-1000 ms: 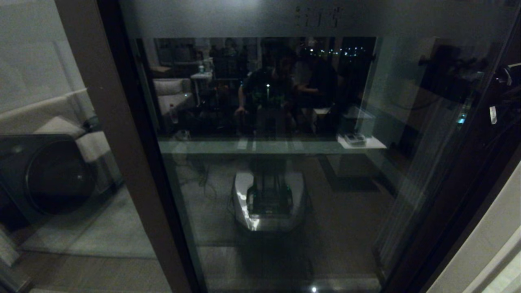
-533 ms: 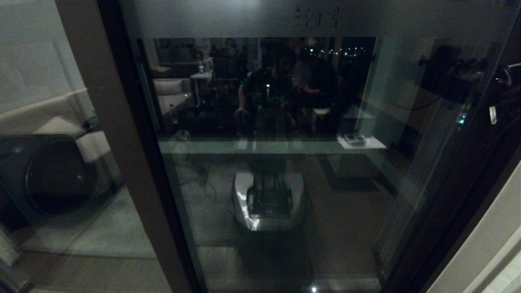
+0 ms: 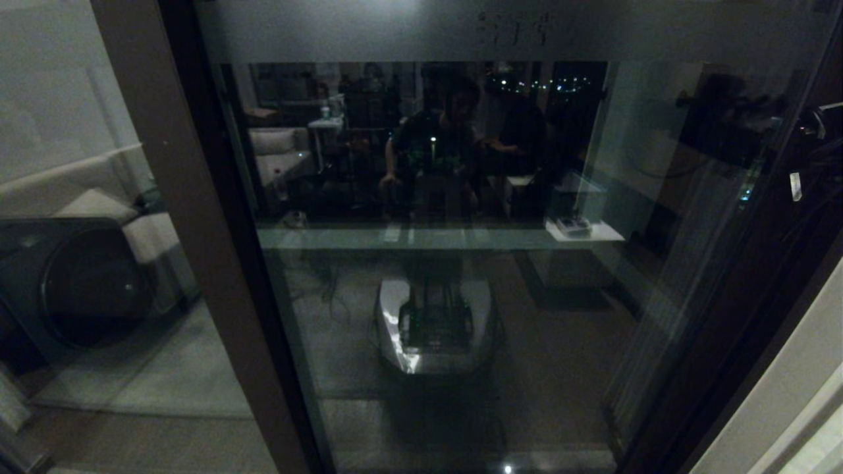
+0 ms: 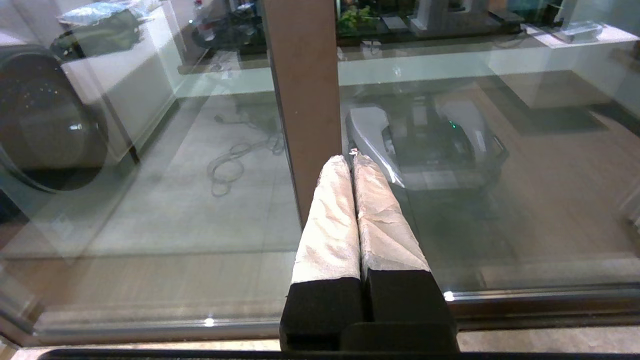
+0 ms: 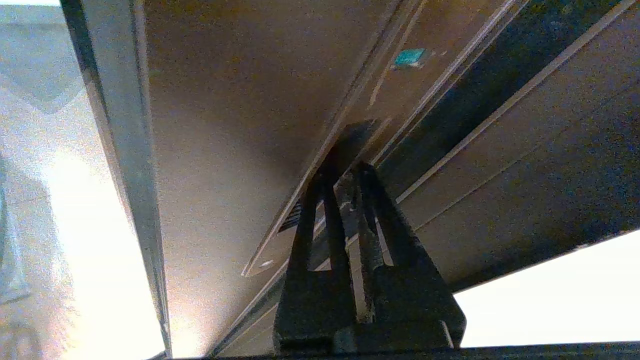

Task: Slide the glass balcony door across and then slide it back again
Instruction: Close the slid door

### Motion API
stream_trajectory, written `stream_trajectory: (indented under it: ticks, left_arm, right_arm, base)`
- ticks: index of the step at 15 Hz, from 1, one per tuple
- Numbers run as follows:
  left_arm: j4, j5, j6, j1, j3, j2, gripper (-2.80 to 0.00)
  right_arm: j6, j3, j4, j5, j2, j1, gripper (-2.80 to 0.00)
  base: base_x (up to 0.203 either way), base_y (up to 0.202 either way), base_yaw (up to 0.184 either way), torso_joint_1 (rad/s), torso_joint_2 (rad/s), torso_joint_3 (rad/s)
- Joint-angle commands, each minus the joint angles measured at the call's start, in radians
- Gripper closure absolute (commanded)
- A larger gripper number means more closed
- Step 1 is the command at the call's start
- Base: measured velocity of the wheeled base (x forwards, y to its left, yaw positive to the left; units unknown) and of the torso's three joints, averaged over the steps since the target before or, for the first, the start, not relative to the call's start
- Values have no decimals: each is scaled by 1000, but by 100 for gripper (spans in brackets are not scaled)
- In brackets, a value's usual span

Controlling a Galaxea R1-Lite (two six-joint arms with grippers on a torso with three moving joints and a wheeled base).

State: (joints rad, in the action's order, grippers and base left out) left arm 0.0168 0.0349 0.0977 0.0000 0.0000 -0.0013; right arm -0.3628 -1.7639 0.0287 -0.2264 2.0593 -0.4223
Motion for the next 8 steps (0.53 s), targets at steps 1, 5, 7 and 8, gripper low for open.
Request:
stream_trajectory:
  ticks: [1, 5, 7, 8]
  left_arm:
    - [0, 0, 1, 0, 2, 0, 0]
    - [0, 0, 1, 0, 2, 0, 0]
    - [0, 0, 1, 0, 2, 0, 0]
    - [0, 0, 1, 0, 2, 0, 0]
  right_arm:
    - [-1, -3, 2, -1, 9, -1, 0]
    - [-2, -3, 2, -4, 10, -4, 0]
    - [-2, -5, 2, -10, 10, -4, 0]
    - [-2, -6, 2, -10, 14, -4, 0]
  base:
    - [0, 0, 0, 0, 0, 0]
    - [0, 0, 0, 0, 0, 0]
    - [0, 0, 0, 0, 0, 0]
    - [0, 0, 0, 0, 0, 0]
